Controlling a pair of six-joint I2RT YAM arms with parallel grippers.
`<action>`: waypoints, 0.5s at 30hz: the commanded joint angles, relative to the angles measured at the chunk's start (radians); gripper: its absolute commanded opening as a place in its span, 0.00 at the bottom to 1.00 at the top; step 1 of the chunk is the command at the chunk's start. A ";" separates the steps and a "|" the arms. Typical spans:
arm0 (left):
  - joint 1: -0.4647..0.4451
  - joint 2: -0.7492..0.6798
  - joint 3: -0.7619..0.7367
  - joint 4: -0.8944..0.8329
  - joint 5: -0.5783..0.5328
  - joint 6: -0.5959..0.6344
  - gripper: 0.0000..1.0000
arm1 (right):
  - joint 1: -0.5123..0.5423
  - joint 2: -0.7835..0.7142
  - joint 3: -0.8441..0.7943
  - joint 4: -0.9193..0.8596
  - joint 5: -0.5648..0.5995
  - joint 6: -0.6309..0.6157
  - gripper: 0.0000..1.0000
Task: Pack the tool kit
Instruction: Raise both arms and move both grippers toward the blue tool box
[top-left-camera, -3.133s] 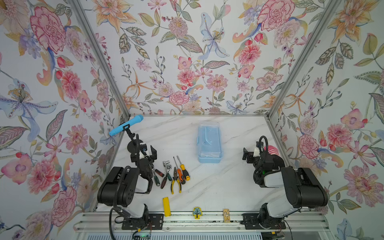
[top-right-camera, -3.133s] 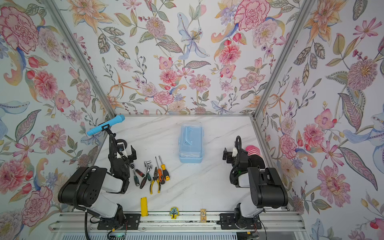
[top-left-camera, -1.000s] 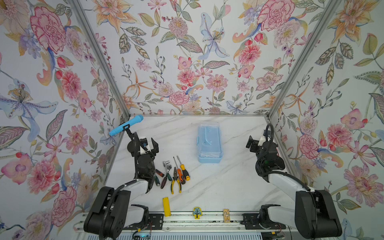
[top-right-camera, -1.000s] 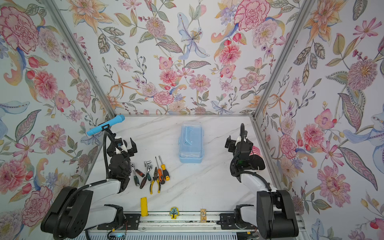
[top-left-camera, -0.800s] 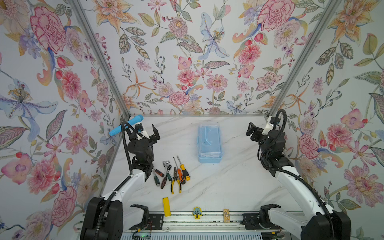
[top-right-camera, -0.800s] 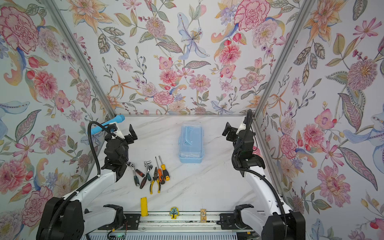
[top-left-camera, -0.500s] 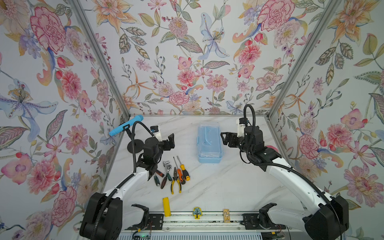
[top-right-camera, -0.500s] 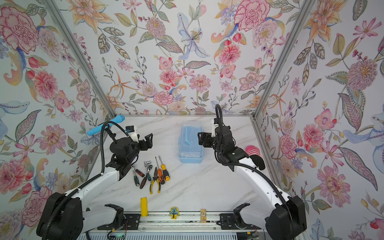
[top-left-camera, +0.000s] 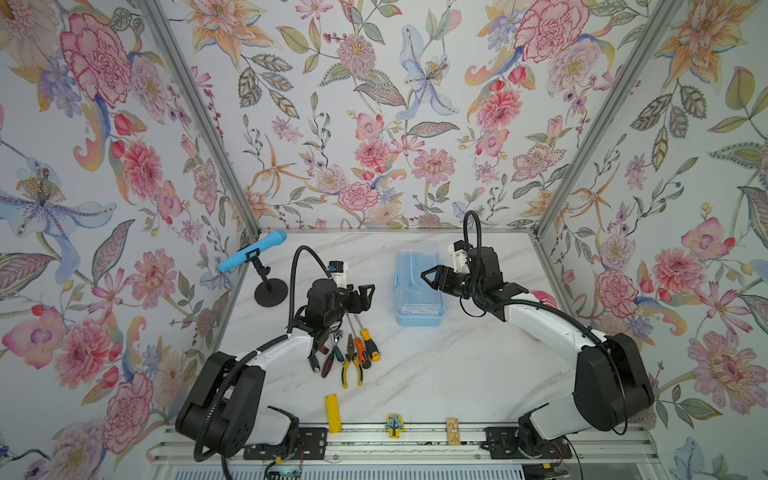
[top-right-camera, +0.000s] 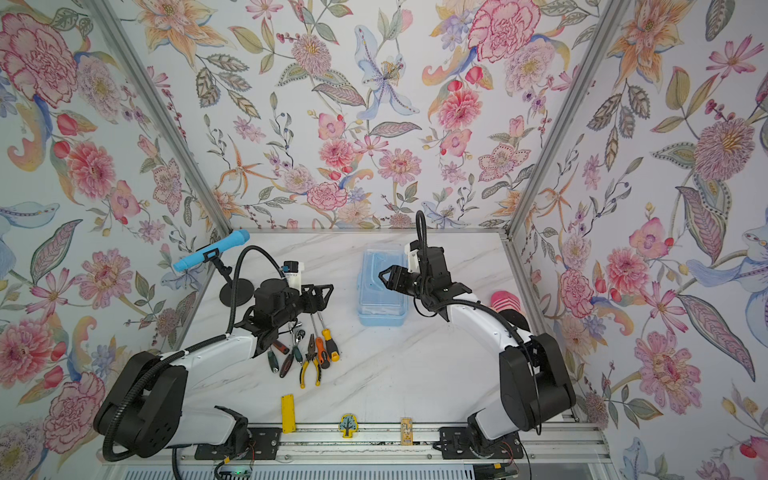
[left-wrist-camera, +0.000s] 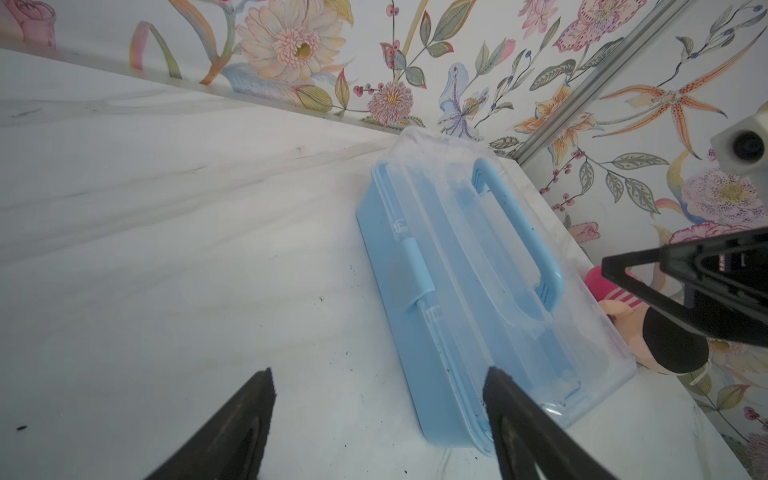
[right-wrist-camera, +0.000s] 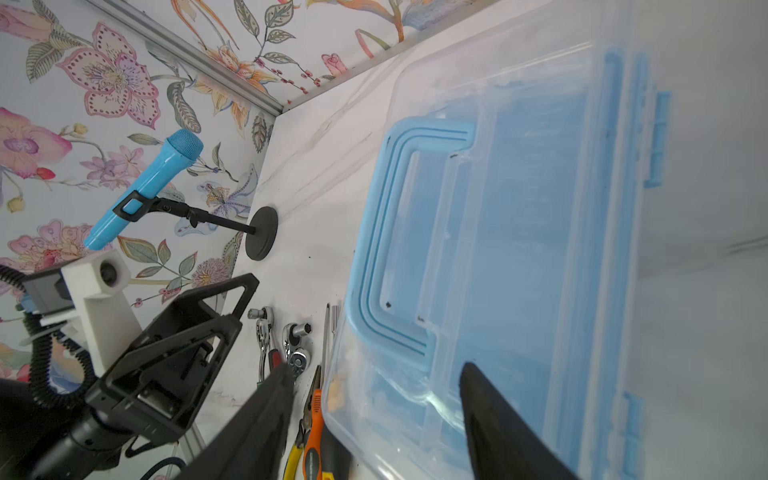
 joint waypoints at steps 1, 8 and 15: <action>-0.023 0.022 0.042 0.059 0.010 -0.021 0.82 | -0.032 0.064 0.044 0.155 -0.103 0.098 0.64; -0.041 0.053 0.043 0.088 -0.003 -0.037 0.82 | -0.040 0.186 0.135 0.188 -0.183 0.139 0.63; -0.045 0.076 0.052 0.092 -0.017 -0.030 0.82 | -0.022 0.294 0.225 0.155 -0.214 0.149 0.62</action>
